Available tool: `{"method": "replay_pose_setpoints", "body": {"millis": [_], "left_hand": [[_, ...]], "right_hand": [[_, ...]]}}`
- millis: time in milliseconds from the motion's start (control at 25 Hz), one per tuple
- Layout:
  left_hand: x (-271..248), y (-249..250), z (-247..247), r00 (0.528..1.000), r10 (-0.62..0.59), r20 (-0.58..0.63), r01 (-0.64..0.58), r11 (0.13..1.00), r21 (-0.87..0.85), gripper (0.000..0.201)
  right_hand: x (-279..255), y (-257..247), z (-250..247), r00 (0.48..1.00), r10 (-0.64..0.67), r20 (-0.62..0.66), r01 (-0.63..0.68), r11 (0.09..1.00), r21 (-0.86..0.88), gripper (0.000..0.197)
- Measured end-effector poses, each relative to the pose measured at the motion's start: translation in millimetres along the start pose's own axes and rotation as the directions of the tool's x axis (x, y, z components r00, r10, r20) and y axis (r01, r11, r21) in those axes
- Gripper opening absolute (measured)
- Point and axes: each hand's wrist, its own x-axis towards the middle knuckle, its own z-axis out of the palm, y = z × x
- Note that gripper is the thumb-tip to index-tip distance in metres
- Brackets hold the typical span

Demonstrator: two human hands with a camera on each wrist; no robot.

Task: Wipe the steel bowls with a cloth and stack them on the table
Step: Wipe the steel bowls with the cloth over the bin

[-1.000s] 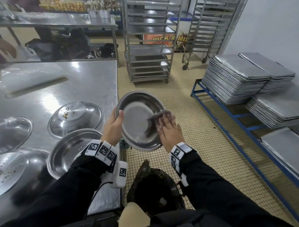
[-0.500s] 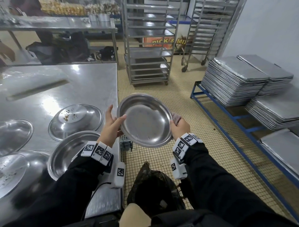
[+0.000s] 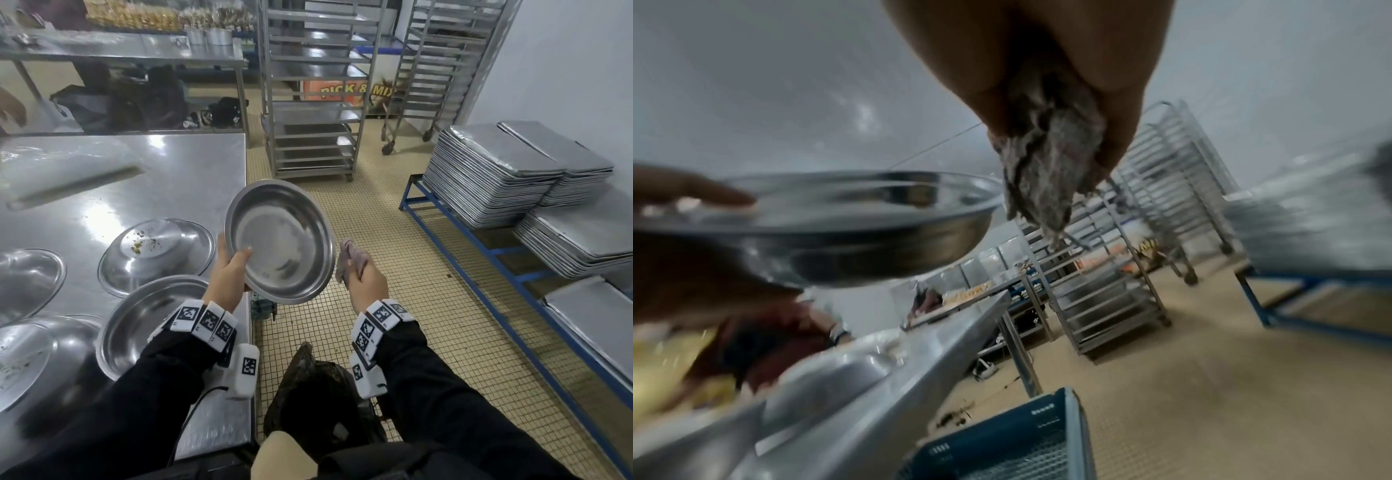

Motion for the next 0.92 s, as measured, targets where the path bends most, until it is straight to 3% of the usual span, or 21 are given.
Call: {"method": "replay_pose_setpoints", "body": {"millis": [160, 240, 320, 400, 520, 560, 640, 720, 800, 840, 920], "left_hand": [[3, 1, 0, 0.999, -0.015, 0.029, 0.014, 1.000, 0.015, 0.030], [4, -1, 2, 0.999, -0.012, 0.048, 0.010, 0.999, 0.035, 0.038], [6, 0, 2, 0.998, 0.046, 0.051, -0.050, 0.996, 0.078, 0.042], [7, 2, 0, 0.995, 0.078, 0.064, -0.085, 0.988, 0.125, 0.052], [6, -2, -11, 0.997, 0.059, 0.058, -0.068, 0.984, 0.165, 0.049], [5, -5, -13, 0.996, 0.053, 0.071, -0.064, 0.985, 0.160, 0.045], [3, -12, -15, 0.997, 0.044, 0.056, -0.051, 0.990, 0.132, 0.048], [2, -14, -15, 0.998, 0.057, 0.027, -0.059, 0.991, 0.117, 0.049], [2, -9, -14, 0.997, 0.057, 0.048, -0.064, 0.987, 0.148, 0.050], [1, -3, -13, 0.996, 0.061, 0.058, -0.069, 0.985, 0.159, 0.047], [2, 1, -17, 0.995, 0.065, 0.073, -0.076, 0.984, 0.159, 0.036]], "right_hand": [[-16, -12, 14, 0.948, -0.206, 0.242, 0.204, 0.978, 0.031, 0.031], [-28, -17, 36, 0.851, -0.330, 0.408, 0.372, 0.928, -0.025, 0.035], [-40, -13, 54, 0.705, -0.424, 0.569, 0.558, 0.827, -0.074, 0.046], [-44, -2, 56, 0.630, -0.409, 0.660, 0.653, 0.740, -0.164, 0.059], [-30, 17, 40, 0.644, -0.319, 0.695, 0.727, 0.536, -0.428, 0.080], [-25, 22, 36, 0.660, -0.296, 0.690, 0.723, 0.500, -0.477, 0.077], [-21, 18, 37, 0.665, -0.255, 0.702, 0.699, 0.544, -0.464, 0.061], [-30, 3, 45, 0.625, -0.242, 0.742, 0.657, 0.675, -0.334, 0.050], [-42, -5, 52, 0.637, -0.253, 0.728, 0.588, 0.770, -0.247, 0.049], [-43, -4, 52, 0.656, -0.272, 0.704, 0.593, 0.763, -0.258, 0.050], [-35, 9, 46, 0.680, -0.310, 0.665, 0.663, 0.647, -0.376, 0.054]]}}
